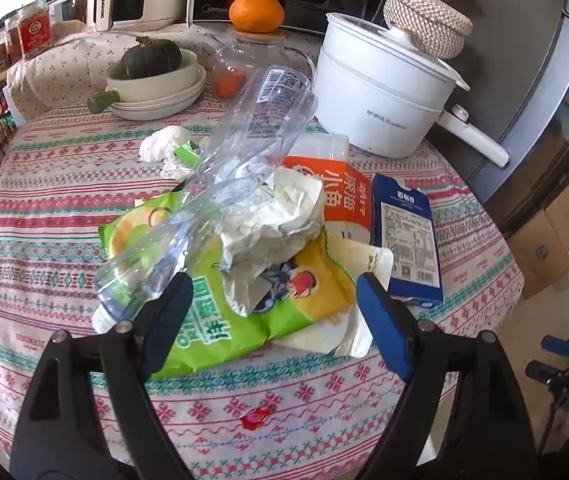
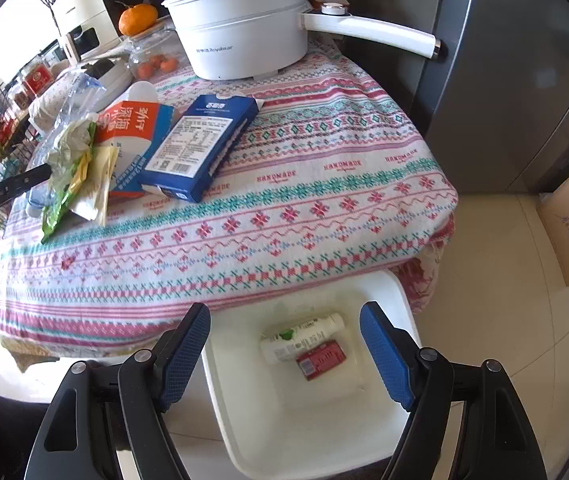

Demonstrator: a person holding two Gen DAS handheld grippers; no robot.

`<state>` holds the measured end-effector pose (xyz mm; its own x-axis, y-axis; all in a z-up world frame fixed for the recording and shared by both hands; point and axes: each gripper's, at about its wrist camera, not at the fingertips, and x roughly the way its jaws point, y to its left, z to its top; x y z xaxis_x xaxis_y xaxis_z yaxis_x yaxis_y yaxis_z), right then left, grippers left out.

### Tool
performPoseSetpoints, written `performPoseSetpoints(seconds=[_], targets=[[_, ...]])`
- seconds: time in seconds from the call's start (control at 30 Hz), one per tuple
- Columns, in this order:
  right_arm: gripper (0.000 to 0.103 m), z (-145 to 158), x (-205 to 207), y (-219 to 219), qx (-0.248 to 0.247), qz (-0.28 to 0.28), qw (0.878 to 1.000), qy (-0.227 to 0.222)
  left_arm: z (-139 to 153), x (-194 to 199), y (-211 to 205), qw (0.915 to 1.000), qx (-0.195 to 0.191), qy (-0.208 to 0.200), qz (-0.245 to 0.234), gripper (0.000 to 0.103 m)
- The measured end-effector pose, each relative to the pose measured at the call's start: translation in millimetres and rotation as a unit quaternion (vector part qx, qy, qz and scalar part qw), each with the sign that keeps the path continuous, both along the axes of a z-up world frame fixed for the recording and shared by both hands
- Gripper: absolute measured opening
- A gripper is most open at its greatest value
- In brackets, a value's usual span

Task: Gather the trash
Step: 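Grasp the crumpled white paper with the left tool while the right tool grasps the blue biscuit box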

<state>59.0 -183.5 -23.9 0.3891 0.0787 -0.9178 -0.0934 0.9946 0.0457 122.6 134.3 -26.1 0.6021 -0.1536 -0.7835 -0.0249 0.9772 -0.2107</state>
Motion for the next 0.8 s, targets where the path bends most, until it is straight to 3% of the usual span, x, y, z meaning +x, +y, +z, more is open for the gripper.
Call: performPoseSetpoints(seconds=[0.23,0.43,0.53,0.8], targets=[[0.079,-2.7,16.6,13.5,0.016,-0.007,1.000,-0.001,-8.6,23.6,1.0,0.9969,-0.051,-0.007,0.061,0.084],[0.079,-11.8,28.9,26.6,0.017,-0.005,1.000,0.007,-16.6,33.8,9.3,0.9885,-0.086,-0.008,0.124,0.083],[0.079,-17.4,35.2,31.8,0.016,-0.003,1.000,0.012,-21.1,35.7,13.9,0.9843,-0.098,-0.002,0.147,0.061],[0.079,-25.6,48.6,35.6,0.014,-0.011,1.000,0.015,-11.8,33.7,2.5,0.9914,-0.069,0.000,0.111,0.052]])
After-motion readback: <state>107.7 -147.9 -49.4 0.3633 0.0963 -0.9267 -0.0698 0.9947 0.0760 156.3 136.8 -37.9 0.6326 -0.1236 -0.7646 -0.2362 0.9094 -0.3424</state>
